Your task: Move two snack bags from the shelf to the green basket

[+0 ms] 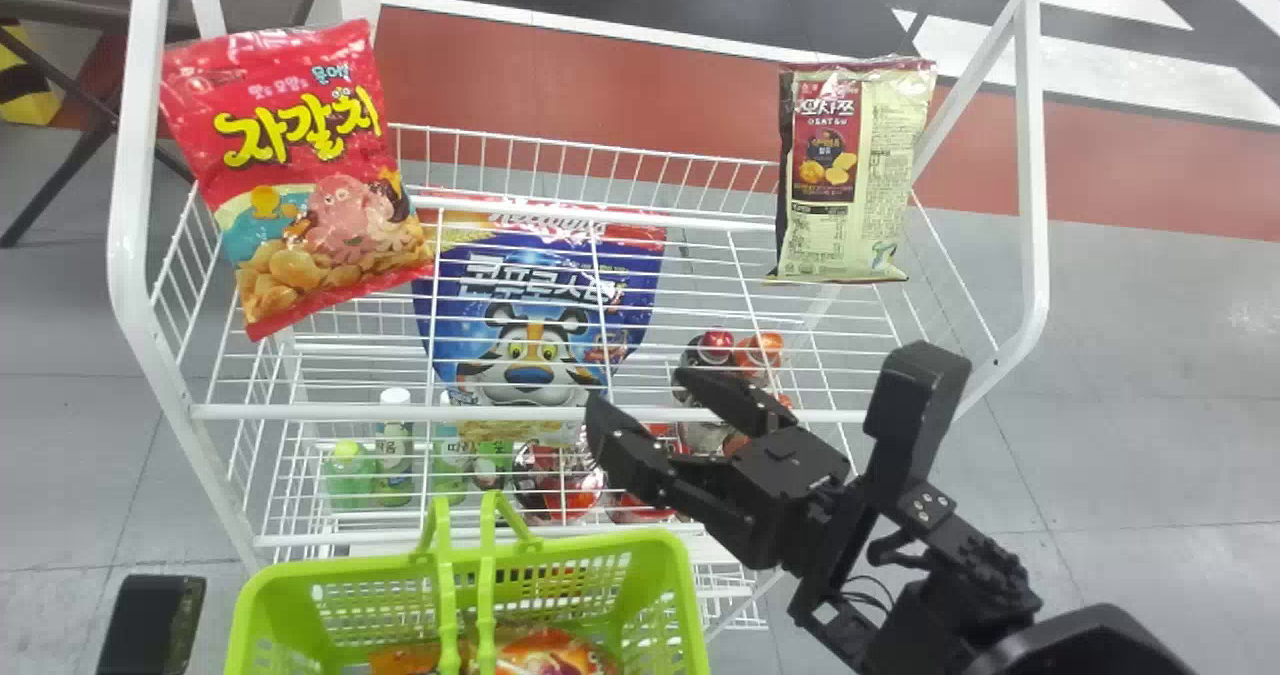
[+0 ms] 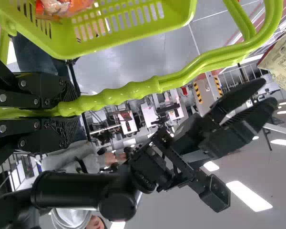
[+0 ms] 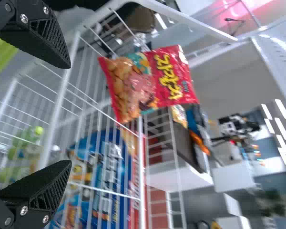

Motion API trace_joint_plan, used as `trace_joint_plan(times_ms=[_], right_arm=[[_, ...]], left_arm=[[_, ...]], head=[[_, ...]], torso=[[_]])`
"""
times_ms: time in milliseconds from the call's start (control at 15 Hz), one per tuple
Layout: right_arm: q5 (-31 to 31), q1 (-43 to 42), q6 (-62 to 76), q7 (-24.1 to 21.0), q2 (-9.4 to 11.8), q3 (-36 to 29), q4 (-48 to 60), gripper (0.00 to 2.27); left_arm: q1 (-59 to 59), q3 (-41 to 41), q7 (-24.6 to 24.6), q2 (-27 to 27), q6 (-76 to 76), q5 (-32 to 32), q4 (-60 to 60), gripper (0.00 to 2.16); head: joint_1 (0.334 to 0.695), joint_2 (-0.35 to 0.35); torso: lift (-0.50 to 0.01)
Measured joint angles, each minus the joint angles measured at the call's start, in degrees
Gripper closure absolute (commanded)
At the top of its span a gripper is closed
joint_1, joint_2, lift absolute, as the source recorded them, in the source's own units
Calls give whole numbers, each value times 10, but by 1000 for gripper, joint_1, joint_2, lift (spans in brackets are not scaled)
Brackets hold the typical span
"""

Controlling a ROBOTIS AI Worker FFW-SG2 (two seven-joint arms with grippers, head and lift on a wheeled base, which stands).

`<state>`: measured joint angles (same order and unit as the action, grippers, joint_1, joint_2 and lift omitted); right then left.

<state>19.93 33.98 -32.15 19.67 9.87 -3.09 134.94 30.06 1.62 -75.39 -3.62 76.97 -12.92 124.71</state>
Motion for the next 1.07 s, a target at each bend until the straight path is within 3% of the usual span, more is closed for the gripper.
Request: trace_joint_plan(times_ms=[333,600,1067], right_arm=[[-88,44,188,-84,-7,33,-35,117],[-130,70,314,-100,-16,53,-49,124],[-141,76,317,-104,-23,65,-44,124]], left_arm=[[0,2,-4,0,-18,0,-15,2111],[3,4,-8,-1,-32,-1,-22,2111],[10,-1,-15,-2,-42,-5,-24,2111]], head=[[695,-350],[695,-350],[695,-350]], torso=[[-18],[-18],[-18]])
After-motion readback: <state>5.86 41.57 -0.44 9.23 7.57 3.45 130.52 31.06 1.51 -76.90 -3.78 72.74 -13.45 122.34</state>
